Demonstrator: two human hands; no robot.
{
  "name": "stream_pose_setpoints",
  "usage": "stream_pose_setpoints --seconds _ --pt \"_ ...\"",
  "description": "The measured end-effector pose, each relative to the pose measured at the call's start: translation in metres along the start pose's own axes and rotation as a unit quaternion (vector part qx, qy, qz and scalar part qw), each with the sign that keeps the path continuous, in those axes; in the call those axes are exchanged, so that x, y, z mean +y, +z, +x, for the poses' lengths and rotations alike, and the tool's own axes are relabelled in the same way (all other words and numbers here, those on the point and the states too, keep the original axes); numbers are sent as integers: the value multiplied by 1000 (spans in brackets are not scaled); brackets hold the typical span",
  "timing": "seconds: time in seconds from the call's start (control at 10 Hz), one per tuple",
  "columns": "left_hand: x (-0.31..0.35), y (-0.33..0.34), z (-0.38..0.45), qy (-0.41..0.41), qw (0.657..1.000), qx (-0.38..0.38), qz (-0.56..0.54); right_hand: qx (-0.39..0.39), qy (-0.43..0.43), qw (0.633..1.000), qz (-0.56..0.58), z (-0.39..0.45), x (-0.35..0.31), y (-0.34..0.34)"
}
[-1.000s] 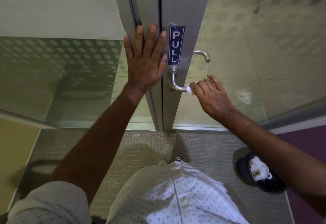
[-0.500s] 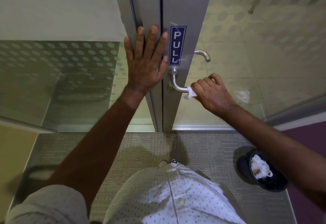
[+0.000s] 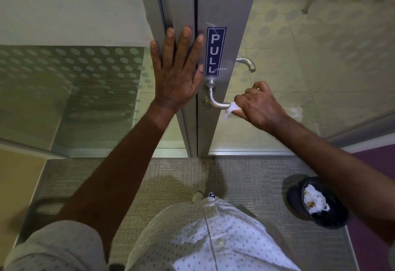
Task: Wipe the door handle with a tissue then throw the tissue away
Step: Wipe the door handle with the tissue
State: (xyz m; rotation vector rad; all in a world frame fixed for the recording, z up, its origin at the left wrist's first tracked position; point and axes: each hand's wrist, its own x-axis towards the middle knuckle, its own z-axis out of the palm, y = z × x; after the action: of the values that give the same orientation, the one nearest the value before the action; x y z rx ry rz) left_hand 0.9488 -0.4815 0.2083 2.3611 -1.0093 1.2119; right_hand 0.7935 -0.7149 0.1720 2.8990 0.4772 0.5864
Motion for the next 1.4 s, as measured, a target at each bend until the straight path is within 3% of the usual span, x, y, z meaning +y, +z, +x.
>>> stream_pose_setpoints --seconds 0.4,0.8,1.0,1.4 --pt "0 0 0 -3 1000 3 -3 77 16 996 48 -32 3 21" --pt "0 -1 1 -7 1000 6 -1 -86 18 988 129 0 12 -15" --pt "1 -3 0 -5 1000 4 0 -50 56 984 160 -10 10 -11" --pt "1 -6 1 0 1000 -1 8 -63 17 989 131 -19 20 -6"
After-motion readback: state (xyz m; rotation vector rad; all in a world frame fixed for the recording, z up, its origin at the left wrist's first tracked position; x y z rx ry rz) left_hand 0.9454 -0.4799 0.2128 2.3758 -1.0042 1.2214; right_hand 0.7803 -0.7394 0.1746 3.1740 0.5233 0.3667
